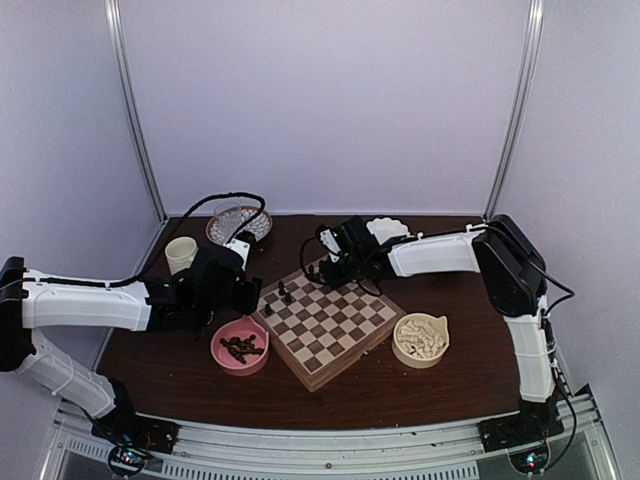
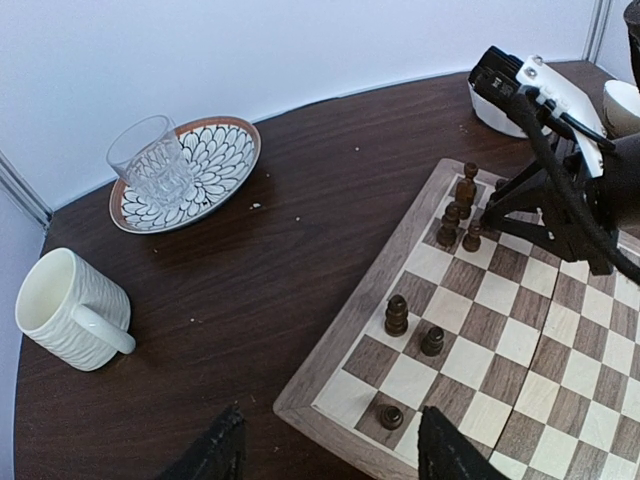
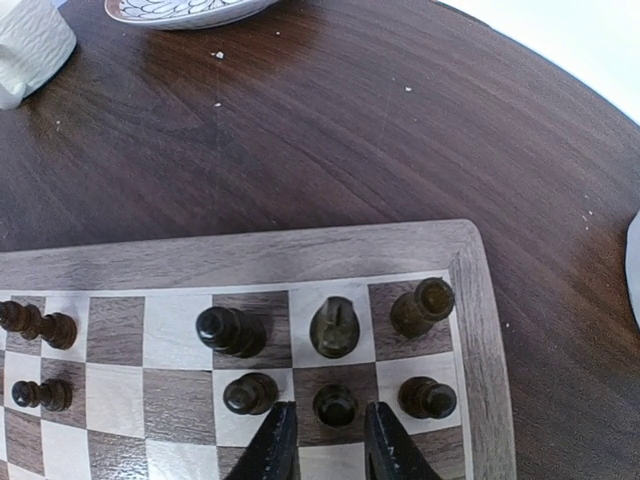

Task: Set up the chess pieces on the board
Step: Place the pawn at g7, then pick up the pawn from the storage box.

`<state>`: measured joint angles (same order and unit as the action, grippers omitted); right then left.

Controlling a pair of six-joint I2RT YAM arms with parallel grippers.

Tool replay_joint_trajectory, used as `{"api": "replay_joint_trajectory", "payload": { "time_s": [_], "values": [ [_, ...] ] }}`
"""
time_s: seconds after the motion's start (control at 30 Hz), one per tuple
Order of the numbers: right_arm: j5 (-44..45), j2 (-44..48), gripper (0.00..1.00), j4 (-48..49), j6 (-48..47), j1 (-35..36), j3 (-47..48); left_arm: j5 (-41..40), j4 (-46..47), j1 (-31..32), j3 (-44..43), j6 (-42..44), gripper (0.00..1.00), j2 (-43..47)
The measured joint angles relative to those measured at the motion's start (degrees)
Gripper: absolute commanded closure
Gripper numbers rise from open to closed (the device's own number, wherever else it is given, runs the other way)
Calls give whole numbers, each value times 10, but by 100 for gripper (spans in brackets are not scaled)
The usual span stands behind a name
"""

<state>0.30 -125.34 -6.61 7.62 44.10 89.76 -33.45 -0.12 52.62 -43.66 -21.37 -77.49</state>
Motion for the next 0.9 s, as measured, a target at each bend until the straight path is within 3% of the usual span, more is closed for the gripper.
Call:
{"api": "replay_joint_trajectory", "payload": {
  "time_s": [0.27, 0.67, 0.9],
  "values": [
    [21, 44, 72, 0, -9, 39, -39, -1, -17, 0, 2, 0, 40, 3],
    [46, 259, 66, 15, -14, 104, -187, 47, -123, 1, 56, -24, 49, 59],
    [45, 276, 67, 35, -4, 108, -254, 69, -180, 1, 75, -26, 54, 64]
  ]
}}
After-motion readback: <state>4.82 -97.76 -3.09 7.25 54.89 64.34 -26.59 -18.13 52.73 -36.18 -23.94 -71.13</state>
